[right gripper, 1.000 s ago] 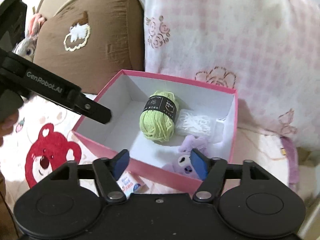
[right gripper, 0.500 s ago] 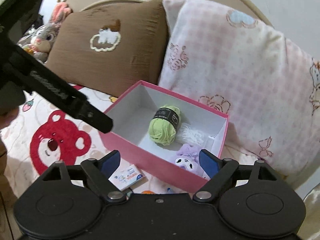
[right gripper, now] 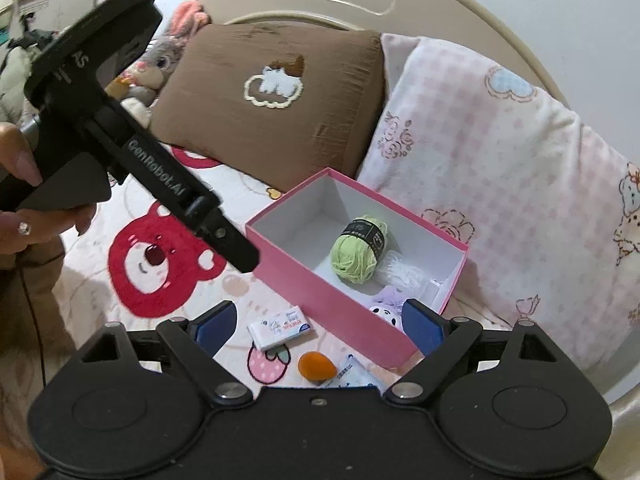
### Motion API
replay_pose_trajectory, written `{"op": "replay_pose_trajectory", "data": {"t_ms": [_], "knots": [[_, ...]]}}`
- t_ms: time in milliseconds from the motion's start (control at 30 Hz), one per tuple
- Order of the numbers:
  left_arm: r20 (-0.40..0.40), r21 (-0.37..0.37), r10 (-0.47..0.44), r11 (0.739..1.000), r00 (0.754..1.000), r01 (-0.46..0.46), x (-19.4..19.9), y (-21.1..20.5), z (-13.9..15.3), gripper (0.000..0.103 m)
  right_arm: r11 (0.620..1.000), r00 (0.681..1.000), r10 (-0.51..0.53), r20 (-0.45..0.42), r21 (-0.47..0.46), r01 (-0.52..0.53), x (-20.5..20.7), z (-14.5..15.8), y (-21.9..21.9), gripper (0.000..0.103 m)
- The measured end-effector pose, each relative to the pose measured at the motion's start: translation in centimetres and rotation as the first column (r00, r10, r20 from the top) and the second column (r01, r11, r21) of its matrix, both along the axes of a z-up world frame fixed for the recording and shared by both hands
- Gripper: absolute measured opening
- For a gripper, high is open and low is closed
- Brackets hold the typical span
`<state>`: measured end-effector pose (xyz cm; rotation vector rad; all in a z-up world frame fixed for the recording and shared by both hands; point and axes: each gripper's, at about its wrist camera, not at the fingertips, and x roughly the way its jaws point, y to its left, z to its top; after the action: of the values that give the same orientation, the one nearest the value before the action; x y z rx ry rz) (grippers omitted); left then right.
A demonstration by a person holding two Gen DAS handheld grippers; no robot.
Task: Organize objects
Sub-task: 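Move the left gripper back toward the blue-and-white wet-wipes pack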
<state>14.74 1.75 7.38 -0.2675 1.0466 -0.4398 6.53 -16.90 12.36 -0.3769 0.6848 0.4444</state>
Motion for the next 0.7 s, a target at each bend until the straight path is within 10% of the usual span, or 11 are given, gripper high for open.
{"op": "replay_pose_trajectory", "data": {"t_ms": [700], "knots": [[0.013,0.089,-0.062,0.994,0.998,0.06,-4.4,-5.1,-8.1,0.1,1.0,0.988,-0.013,-0.155,0.019,0.016,-2.5,-8.5,-3.7,0.092]]}}
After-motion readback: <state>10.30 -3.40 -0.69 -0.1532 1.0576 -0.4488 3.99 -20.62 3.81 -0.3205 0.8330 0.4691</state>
